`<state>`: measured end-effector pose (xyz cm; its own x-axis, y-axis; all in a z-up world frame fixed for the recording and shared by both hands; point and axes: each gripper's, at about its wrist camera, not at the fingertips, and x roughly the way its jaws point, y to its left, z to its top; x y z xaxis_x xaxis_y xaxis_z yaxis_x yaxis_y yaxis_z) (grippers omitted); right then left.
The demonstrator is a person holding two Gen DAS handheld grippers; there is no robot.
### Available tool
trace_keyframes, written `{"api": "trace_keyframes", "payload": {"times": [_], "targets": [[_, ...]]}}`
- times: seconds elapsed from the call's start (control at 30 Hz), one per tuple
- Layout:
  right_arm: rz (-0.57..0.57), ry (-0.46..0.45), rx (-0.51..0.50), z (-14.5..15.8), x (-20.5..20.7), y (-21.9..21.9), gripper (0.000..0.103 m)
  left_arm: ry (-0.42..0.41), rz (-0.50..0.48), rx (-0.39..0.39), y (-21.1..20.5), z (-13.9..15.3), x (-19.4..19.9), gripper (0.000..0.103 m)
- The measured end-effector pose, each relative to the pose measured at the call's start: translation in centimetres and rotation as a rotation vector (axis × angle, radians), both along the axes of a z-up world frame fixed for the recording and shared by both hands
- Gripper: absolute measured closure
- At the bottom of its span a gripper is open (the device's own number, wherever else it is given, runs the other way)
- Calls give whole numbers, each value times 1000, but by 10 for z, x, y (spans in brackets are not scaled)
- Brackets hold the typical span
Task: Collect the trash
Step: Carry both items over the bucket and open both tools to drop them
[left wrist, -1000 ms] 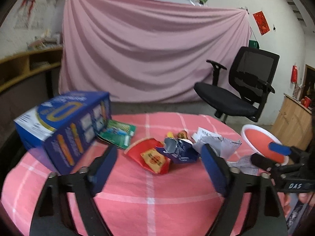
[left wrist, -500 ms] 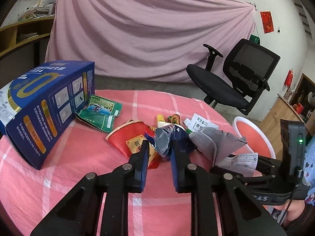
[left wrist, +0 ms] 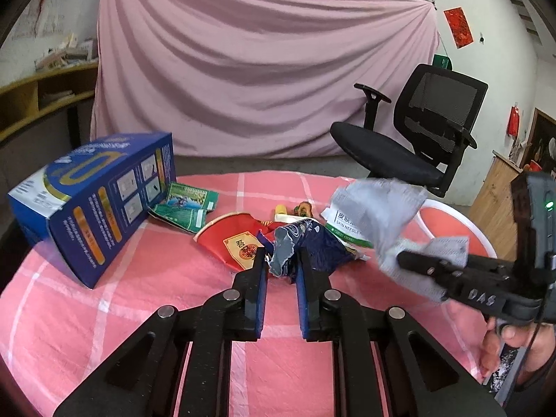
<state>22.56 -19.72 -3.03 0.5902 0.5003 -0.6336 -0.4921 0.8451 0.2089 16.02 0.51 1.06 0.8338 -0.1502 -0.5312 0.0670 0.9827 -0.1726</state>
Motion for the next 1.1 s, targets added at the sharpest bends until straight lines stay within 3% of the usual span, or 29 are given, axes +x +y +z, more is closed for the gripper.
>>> {"api": "trace_keyframes", "payload": {"times": [0.33, 0.6, 0.8, 0.97, 1.1], "targets": [[-115, -209, 268, 37, -18, -53, 86, -158, -10, 38, -44, 32, -3, 94], [-331, -404, 155, 78, -13, -95, 86, -289, -70, 50, -103, 61, 21, 94], [-481, -509, 75, 97, -2, -132, 86, -342, -165, 10, -166, 74, 58, 94], [-601, -517, 30, 89, 3, -170, 86, -313, -250, -9, -220, 72, 90, 94], [-663, -458, 27, 71, 9, -200, 86, -254, -304, -3, -256, 64, 108, 94]]}}
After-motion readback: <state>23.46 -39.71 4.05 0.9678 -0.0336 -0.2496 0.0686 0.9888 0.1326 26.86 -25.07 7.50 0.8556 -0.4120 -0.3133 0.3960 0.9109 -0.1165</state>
